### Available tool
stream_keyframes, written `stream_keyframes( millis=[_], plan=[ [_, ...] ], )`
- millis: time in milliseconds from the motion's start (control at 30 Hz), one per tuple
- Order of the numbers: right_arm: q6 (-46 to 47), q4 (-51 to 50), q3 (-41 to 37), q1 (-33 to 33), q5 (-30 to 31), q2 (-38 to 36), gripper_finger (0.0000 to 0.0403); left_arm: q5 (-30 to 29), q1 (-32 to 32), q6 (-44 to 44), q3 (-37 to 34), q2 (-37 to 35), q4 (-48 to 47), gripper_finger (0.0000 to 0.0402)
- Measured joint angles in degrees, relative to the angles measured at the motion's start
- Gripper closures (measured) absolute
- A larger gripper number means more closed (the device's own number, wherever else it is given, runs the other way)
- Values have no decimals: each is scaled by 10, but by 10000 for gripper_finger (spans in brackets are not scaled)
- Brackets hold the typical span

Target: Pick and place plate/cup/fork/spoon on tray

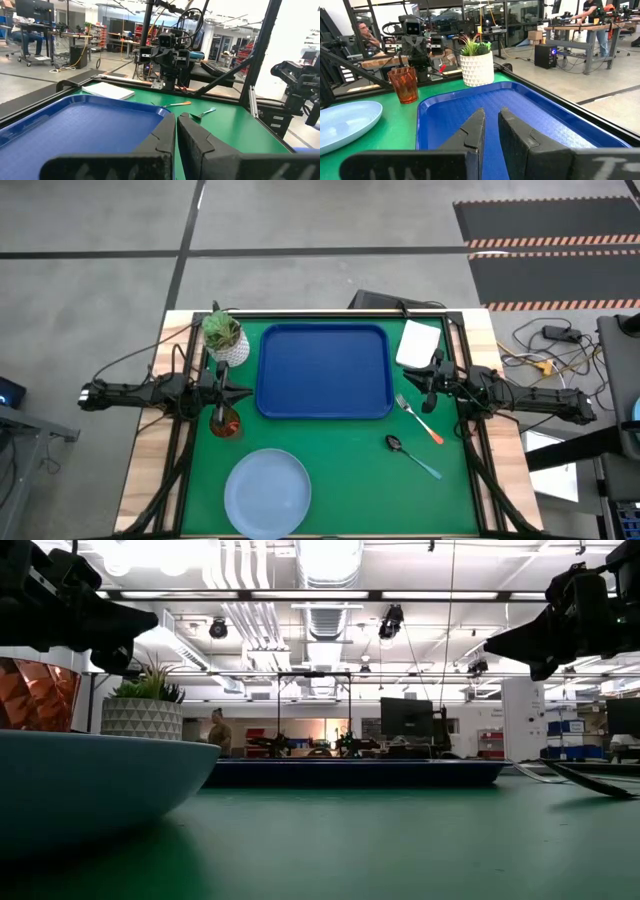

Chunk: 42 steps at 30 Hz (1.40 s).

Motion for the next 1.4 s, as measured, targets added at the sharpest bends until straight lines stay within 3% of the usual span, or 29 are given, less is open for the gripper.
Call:
stream_keyframes(
  millis=[300, 400, 600, 733, 933, 1200, 1400],
  plan=[
    [0, 0, 0, 0, 0, 0, 360, -3, 0, 2, 0, 0, 0, 402],
    [0, 0, 0, 0, 0, 0, 360, -43, 0, -3, 0, 0, 17, 402],
    [19, 0, 0, 0, 0, 0, 360, -49, 0, -138, 0, 20, 194, 402],
    [46, 0, 0, 0, 0, 0, 360, -49, 0, -149, 0, 30, 293, 402],
    [52, 0, 0, 0, 0, 0, 360, -50, 0, -149, 0, 31, 369, 402],
    [56, 8, 0, 0, 0, 0, 360, -150, 0, -146, 4, 30, 375, 402],
    [105, 101, 0, 0, -3, 0, 360, -228, 0, -192, 3, 55, 375, 402]
  ],
)
